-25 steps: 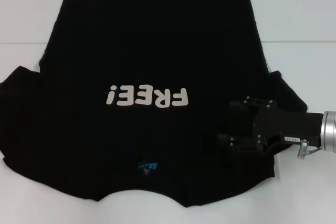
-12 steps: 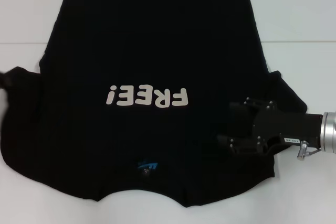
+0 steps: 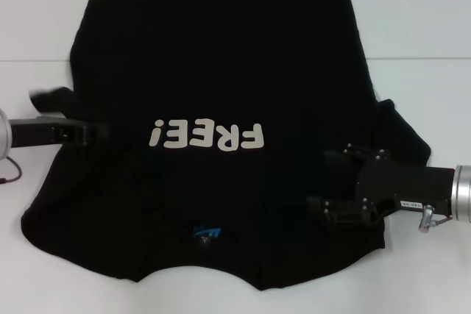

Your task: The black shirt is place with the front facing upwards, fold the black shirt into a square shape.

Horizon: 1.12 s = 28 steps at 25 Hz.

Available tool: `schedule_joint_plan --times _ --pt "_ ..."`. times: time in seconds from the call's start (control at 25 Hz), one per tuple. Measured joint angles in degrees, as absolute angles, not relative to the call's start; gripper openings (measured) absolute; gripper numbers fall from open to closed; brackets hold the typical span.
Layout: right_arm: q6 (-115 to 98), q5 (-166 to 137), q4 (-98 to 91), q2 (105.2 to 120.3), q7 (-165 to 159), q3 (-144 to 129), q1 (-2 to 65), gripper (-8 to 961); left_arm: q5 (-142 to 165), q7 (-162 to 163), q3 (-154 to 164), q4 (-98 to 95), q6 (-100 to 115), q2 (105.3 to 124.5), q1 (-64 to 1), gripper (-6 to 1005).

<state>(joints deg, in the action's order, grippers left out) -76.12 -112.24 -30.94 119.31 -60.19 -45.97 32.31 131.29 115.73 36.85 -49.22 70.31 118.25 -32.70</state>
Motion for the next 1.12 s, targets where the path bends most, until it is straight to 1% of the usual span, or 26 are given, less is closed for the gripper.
schedule_joint_plan --times 0.12,0.32,0.48,0.6,0.68,0.76,0.8,0.84,0.92,0.96,1.12 --pt "-76.12 -112.23 -30.97 119.33 -60.20 -45.97 31.98 915 129.24 112.65 36.76 -48.76 72.56 118.66 -32.26 76" --pt "-76.12 -112.24 -31.01 119.35 -60.21 -45.97 31.90 915 128.88 110.70 37.10 -44.79 72.55 118.50 -32.69 83" --pt "-76.43 -112.23 -31.03 119.35 -60.20 -45.97 31.85 915 128.81 113.97 35.34 -42.86 72.09 118.14 -32.90 230" --pt "-76.69 -112.24 -31.03 119.35 -60.21 -45.96 31.78 915 128.71 120.35 31.44 -42.31 71.45 117.14 -32.60 350" --pt "-76.77 -112.23 -31.03 119.36 -60.21 -45.97 31.76 915 128.64 126.17 27.44 -39.79 70.60 115.41 -32.51 445" --pt "-76.79 -112.23 -31.03 119.35 -60.21 -45.96 31.77 915 128.59 131.22 23.23 -34.81 69.60 113.07 -32.65 540" --pt "-76.79 -112.23 -31.03 119.35 -60.21 -45.96 31.77 915 128.57 133.89 20.21 -29.51 68.27 111.16 -32.86 570" --pt "-76.78 -112.23 -31.03 119.35 -60.20 -45.96 31.77 915 128.57 133.89 20.21 -29.51 68.27 111.16 -32.86 600" --pt "-76.77 -112.23 -31.03 119.35 -60.21 -45.96 31.77 915 128.53 134.66 18.02 -26.00 66.38 110.21 -32.95 659" --pt "-76.77 -112.23 -31.03 119.35 -60.21 -45.96 31.78 915 128.52 134.71 17.49 -25.31 65.64 110.19 -32.96 689" --pt "-76.78 -112.23 -31.03 119.35 -60.20 -45.96 31.79 915 128.51 135.51 17.03 -24.53 63.19 111.09 -33.02 814"
